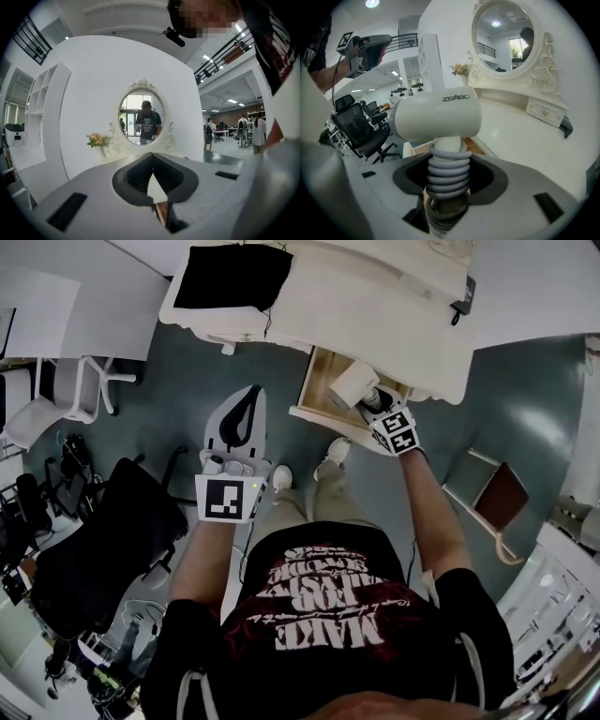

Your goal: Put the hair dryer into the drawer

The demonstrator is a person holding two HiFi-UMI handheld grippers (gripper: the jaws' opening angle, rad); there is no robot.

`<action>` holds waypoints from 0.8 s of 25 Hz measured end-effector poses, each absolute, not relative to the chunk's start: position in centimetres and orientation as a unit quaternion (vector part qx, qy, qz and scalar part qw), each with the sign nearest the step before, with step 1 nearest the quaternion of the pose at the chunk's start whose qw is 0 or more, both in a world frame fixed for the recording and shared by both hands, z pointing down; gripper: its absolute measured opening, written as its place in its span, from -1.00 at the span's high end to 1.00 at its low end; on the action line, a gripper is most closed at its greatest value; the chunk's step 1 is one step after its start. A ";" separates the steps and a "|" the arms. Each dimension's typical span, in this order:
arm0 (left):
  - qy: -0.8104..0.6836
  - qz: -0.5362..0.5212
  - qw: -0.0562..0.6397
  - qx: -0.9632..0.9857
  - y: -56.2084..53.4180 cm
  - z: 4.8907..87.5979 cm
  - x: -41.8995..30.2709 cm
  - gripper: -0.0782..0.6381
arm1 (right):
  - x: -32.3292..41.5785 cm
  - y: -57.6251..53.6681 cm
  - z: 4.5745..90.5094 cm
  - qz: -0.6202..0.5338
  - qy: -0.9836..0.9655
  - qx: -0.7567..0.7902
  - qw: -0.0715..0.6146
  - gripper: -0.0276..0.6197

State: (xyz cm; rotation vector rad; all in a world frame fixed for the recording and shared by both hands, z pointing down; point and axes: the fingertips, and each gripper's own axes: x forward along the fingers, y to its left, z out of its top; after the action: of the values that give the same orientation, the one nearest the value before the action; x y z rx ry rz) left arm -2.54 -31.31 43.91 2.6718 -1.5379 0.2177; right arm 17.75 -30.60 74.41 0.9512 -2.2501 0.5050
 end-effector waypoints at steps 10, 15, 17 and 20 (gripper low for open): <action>-0.504 0.070 0.035 0.860 -31.2 44.5 -3.1 0.77 | 17.1 -30.3 78.7 0.208 -0.842 0.318 0.383 0.20; -0.505 0.065 0.033 0.860 -31.8 44.0 -3.2 0.77 | 16.8 -30.5 80.6 0.215 -0.832 0.303 0.412 0.20; -0.506 0.065 0.037 0.859 -31.9 44.2 -3.3 0.77 | 16.8 -30.6 81.6 0.220 -0.823 0.301 0.428 0.20; -0.507 0.069 0.041 0.858 -31.8 44.6 -3.3 0.77 | 17.0 -30.5 82.9 0.227 -0.809 0.295 0.455 0.20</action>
State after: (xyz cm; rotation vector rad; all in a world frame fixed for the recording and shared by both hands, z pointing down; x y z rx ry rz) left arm -3.28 -31.76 44.55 2.6281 -1.5511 0.2097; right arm 17.00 -30.45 82.93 0.7270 -1.9950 0.5592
